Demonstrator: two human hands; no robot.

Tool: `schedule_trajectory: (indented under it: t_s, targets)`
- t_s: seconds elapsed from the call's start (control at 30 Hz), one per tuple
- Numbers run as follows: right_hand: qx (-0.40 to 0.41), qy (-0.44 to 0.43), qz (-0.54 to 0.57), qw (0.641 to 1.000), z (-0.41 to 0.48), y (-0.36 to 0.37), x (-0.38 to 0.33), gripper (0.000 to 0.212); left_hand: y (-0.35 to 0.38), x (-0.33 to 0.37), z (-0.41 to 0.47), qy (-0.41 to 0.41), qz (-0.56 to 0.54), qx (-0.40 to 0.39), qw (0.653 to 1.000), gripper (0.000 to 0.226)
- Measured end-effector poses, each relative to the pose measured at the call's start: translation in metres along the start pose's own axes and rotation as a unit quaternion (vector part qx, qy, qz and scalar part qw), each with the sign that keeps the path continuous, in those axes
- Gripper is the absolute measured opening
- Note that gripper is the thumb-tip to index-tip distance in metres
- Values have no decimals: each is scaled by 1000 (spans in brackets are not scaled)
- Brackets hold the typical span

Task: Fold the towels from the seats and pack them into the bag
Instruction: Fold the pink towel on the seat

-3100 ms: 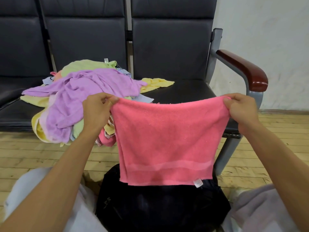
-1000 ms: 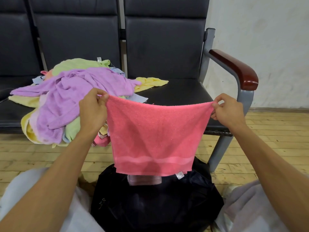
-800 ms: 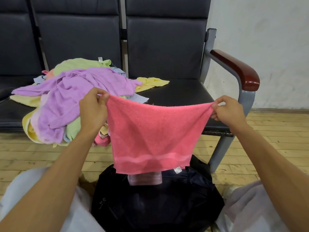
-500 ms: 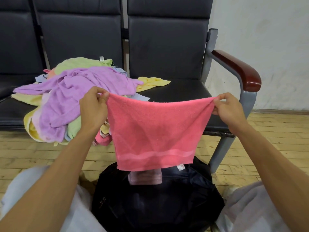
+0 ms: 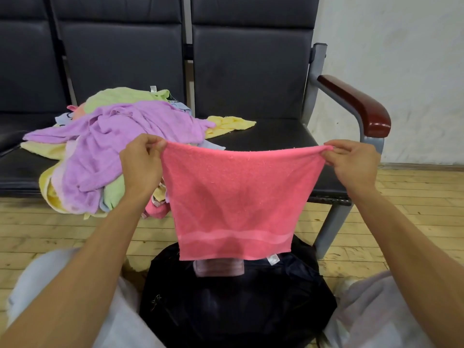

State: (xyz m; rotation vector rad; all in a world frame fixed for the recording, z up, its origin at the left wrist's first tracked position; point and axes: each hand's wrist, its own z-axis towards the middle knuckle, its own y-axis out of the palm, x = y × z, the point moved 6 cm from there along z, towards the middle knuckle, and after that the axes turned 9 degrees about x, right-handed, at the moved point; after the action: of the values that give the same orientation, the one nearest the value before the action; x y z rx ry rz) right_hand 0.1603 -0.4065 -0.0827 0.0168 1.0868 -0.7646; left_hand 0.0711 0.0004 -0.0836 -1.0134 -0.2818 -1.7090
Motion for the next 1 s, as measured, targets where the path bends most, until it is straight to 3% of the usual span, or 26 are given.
schedule_trajectory:
  t_s: [0.23, 0.47, 0.63, 0.7, 1.0]
  targets:
    - [63, 26, -8, 998, 7, -13, 6, 14, 14, 11, 4, -3, -21, -7, 1000, 16]
    - [78, 50, 51, 994, 47, -10, 4, 8, 69, 38, 42, 31, 2, -85, 996, 18]
    - [82, 7, -19, 996, 86, 5, 4, 26, 125, 41, 52, -120, -107, -200, 966, 16]
    - [78, 13, -19, 997, 102, 15, 11, 30, 146, 39, 59, -141, -129, -218, 957, 12]
    - [50, 55, 15, 997, 167, 74, 43, 32, 229, 34, 103, -107, -159, -188, 963, 18]
